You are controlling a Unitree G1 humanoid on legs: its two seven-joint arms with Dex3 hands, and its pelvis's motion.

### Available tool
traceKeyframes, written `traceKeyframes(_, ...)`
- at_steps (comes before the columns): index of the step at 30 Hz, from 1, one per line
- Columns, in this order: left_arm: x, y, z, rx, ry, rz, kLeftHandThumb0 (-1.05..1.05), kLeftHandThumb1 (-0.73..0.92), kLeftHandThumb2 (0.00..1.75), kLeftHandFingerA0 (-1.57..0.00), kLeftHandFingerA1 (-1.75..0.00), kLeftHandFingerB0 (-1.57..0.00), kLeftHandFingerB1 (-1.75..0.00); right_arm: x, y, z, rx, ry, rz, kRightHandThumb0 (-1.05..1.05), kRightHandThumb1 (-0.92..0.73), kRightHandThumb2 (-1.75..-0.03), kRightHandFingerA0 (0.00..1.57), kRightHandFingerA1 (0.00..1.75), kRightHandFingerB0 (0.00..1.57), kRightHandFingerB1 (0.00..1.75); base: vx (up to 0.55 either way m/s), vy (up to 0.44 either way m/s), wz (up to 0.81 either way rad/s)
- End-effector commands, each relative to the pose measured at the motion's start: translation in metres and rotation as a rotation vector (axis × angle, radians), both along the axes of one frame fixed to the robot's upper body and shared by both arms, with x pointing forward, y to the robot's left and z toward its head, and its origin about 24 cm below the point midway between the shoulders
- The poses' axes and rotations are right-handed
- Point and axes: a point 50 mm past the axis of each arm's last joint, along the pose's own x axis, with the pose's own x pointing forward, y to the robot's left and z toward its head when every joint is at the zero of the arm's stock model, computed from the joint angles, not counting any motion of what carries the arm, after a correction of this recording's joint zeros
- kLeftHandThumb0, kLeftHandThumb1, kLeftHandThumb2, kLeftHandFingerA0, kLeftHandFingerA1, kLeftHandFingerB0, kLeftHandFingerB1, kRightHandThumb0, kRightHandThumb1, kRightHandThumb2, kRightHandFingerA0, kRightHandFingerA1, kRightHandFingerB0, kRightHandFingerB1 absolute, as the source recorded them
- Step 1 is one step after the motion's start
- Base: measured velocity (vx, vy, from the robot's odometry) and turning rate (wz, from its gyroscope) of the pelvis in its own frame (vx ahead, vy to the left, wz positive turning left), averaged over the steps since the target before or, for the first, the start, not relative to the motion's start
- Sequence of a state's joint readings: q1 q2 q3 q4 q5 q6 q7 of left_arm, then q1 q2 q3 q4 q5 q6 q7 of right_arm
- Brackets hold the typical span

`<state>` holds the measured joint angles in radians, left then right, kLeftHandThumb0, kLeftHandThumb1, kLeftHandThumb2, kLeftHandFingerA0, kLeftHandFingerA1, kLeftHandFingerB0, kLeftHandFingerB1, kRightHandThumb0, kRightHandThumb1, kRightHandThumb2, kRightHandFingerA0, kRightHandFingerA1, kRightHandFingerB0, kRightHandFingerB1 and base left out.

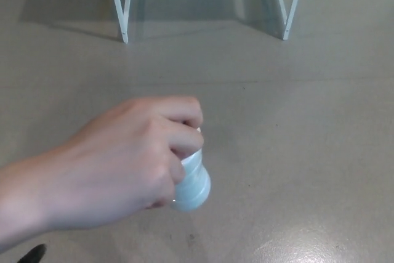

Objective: The robot picks up a bottle from a person using its left hand and walk towards the table in frontand put the bottle on the table.

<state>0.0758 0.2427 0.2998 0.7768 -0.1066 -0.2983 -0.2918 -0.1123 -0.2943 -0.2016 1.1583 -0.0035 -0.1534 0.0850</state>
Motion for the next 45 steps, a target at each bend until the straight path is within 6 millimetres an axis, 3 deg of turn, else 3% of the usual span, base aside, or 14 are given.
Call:
traceKeyframes(1, 0.008, -0.068, 0.067, -0.016, -0.326, -0.525, -0.65, 0.41, 0.68, -0.1, -0.38, -0.12, -0.21, -0.003, -0.008, 0.003, -0.041, 0.017, 0.016, -0.23, -0.65, -0.59, 0.63, 0.45, 0.45, 0.38, 0.0, 0.0, 0.0)
traceKeyframes(3, 0.019, -0.095, 0.093, -0.016, -0.412, -0.694, -0.65, 0.42, 0.75, -0.09, -0.28, -0.08, -0.12, -0.005, -0.009, 0.002, -0.044, 0.022, 0.018, -0.33, -0.57, -0.7, 0.55, 0.51, 0.4, 0.44, 0.0, 0.0, 0.0)
traceKeyframes(6, 0.027, -0.109, 0.107, -0.027, -0.442, -0.744, -0.64, 0.41, 0.75, -0.07, -0.28, -0.07, -0.12, -0.005, -0.009, 0.002, -0.054, 0.028, 0.029, -0.33, -0.57, -0.7, 0.56, 0.51, 0.4, 0.44, 0.0, 0.0, 0.0)
traceKeyframes(7, 0.031, -0.115, 0.111, -0.024, -0.449, -0.765, -0.62, 0.39, 0.75, -0.04, -0.3, -0.04, -0.12, -0.005, -0.008, 0.002, -0.052, 0.03, 0.025, -0.24, -0.65, -0.59, 0.61, 0.45, 0.4, 0.37, 0.0, 0.0, 0.0)
traceKeyframes(9, 0.037, -0.123, 0.115, -0.022, -0.459, -0.783, -0.61, 0.39, 0.74, -0.06, -0.32, -0.05, -0.12, -0.005, -0.008, 0.002, -0.053, 0.029, 0.025, -0.24, -0.65, -0.59, 0.58, 0.45, 0.4, 0.37, 0.0, 0.0, 0.0)
traceKeyframes(23, 0.046, -0.159, 0.132, -0.037, -0.462, -0.871, -0.62, 0.4, 0.76, -0.07, -0.3, -0.06, -0.13, -0.003, -0.008, 0.003, -0.056, 0.018, 0.048, -0.25, -0.65, -0.59, 0.62, 0.45, 0.46, 0.38, 0.0, 0.0, 0.0)
traceKeyframes(37, 0.048, -0.176, 0.133, -0.012, -0.432, -0.937, -0.61, 0.39, 0.76, -0.05, -0.37, -0.04, -0.14, -0.001, -0.007, 0.004, -0.072, 0.019, 0.071, -0.25, -0.64, -0.59, 0.61, 0.45, 0.45, 0.38, 0.0, 0.0, 0.0)
traceKeyframes(38, 0.048, -0.18, 0.133, -0.003, -0.428, -0.938, -0.6, 0.43, 0.57, -0.13, -0.35, -0.02, -0.17, -0.001, -0.007, 0.004, -0.069, 0.015, 0.068, -0.25, -0.64, -0.59, 0.63, 0.46, 0.46, 0.39, 0.0, 0.0, 0.0)
traceKeyframes(39, 0.049, -0.181, 0.133, 0.008, -0.429, -0.934, -0.61, 0.39, 0.73, -0.13, -0.43, -0.03, -0.18, 0.0, -0.006, 0.005, -0.071, 0.015, 0.07, -0.25, -0.64, -0.59, 0.64, 0.46, 0.46, 0.39, 0.0, 0.0, 0.0)
traceKeyframes(40, 0.049, -0.183, 0.133, 0.017, -0.429, -0.928, -0.59, 0.4, 0.71, -0.21, -0.45, -0.05, -0.2, 0.001, -0.006, 0.005, -0.071, 0.015, 0.069, -0.25, -0.63, -0.59, 0.64, 0.46, 0.46, 0.39, 0.0, 0.0, 0.0)
traceKeyframes(42, 0.049, -0.184, 0.132, 0.024, -0.428, -0.921, -0.59, 0.4, 0.71, -0.21, -0.45, -0.05, -0.2, 0.001, -0.006, 0.005, -0.07, 0.014, 0.065, -0.25, -0.63, -0.59, 0.64, 0.46, 0.46, 0.39, 0.0, 0.0, 0.0)
traceKeyframes(43, 0.051, -0.188, 0.13, 0.065, -0.42, -0.892, -0.56, 0.42, 0.72, -0.42, -0.51, -0.05, -0.23, 0.002, -0.006, 0.005, -0.069, 0.007, 0.07, -0.25, -0.62, -0.58, 0.64, 0.47, 0.48, 0.4, 0.0, 0.0, 0.0)
traceKeyframes(45, 0.054, -0.19, 0.128, 0.114, -0.407, -0.865, -0.59, 0.43, 0.72, -0.5, -0.52, -0.06, -0.24, 0.004, -0.005, 0.006, -0.079, 0.01, 0.079, -0.26, -0.62, -0.58, 0.63, 0.46, 0.48, 0.4, 0.0, 0.0, 0.0)
